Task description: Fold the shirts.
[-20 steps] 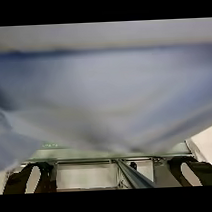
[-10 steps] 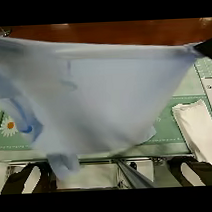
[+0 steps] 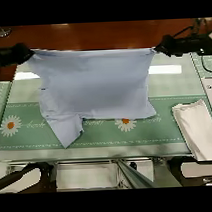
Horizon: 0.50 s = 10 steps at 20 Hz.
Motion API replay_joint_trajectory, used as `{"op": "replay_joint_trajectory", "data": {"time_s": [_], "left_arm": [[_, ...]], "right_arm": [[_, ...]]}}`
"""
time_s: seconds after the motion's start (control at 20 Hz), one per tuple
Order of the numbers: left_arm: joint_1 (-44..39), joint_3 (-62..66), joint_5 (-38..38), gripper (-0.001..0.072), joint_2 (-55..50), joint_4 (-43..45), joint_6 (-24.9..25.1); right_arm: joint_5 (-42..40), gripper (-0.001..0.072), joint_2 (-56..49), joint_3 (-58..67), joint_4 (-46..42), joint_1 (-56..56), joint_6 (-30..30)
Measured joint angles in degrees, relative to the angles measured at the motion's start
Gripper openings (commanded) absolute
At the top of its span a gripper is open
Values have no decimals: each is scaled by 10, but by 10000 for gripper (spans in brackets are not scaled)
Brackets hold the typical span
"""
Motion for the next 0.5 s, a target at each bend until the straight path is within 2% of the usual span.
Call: {"op": "replay_joint_trajectory", "data": {"time_s": [0.05,0.1,0.15,0.25,0.35,0.5], "left_arm": [[-5,1,9,69,-22,-8,0],[-10,3,17,315,-43,-15,1],[-13,4,20,701,-61,-23,1],[-12,5,5,702,-86,-30,0],[8,12,-42,701,-99,-28,0],[70,18,-160,702,-107,10,-22]], "right_arm": [[-1,280,-36,24,22,0,2],[1,605,-70,47,49,-1,5],[7,631,-96,65,72,-4,9],[36,630,-131,91,116,-18,13],[92,629,-144,105,136,-51,15],[222,629,-131,100,75,-114,16]]}}
